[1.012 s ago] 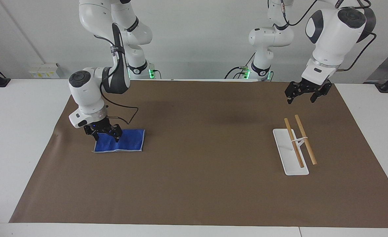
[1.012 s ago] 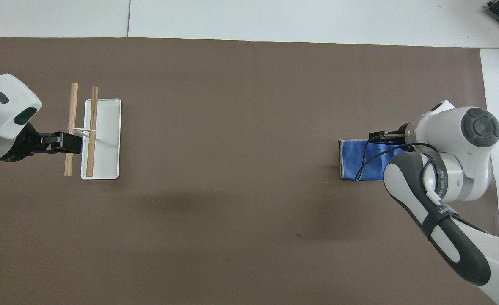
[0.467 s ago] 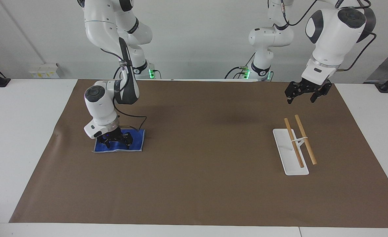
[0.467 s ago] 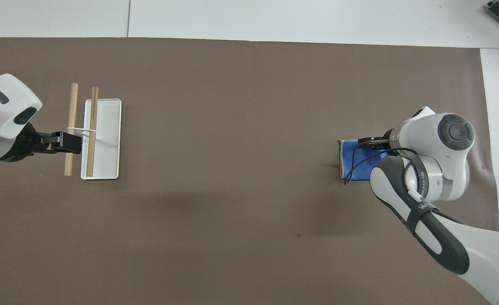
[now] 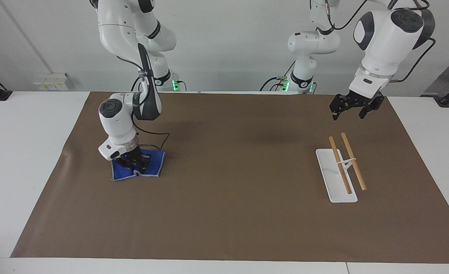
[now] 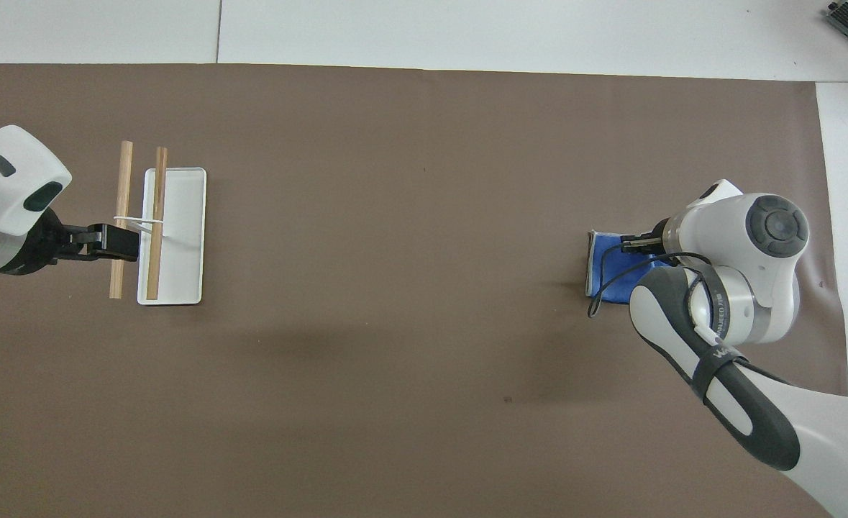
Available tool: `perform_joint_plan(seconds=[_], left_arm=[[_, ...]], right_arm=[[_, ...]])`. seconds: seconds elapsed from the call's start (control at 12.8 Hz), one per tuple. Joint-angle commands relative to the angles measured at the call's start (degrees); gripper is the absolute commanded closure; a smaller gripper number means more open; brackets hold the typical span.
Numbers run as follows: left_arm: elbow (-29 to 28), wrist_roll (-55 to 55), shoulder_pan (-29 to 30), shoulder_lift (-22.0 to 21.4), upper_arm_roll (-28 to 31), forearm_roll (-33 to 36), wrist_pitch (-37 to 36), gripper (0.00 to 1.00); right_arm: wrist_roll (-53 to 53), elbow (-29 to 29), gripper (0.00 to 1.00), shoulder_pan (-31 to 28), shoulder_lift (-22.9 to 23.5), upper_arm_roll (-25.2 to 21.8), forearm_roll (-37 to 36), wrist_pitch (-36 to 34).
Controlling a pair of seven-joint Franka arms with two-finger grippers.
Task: Right arm passes towel to left arm to hang
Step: 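Reach the right gripper down onto the blue towel and grasp it, then lift the towel with the right gripper toward the table center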
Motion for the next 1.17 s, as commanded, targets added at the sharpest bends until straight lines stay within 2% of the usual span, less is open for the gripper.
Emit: perform_joint_plan(seconds=[0.0,0.23,0.62,1.09], left_arm=[[-1.2,0.6,0.8,-1.3,-0.2,-0.9,-0.1,0.0],[-1.2,0.6,0.8,-1.3,-0.2,-0.9,-0.1,0.0],[-1.2,0.6,0.8,-1.3,-0.2,-0.9,0.0,0.0],[-1.2,0.6,0.8,-1.3,-0.2,-0.9,-0.1,0.0]], right_arm=[[0.0,-0.8,1.0,-0.6,-1.6,2.4,1.2,0.8],[7.0,-0.2,1.0,-0.6,-2.8,5.0,1.2,0.7],[26.7,5.4,1.0,-0.6,-2.5,13.5,3.8,0.7],[33.8,11.1,1.0,0.8,-2.0,19.0,29.2,2.1]])
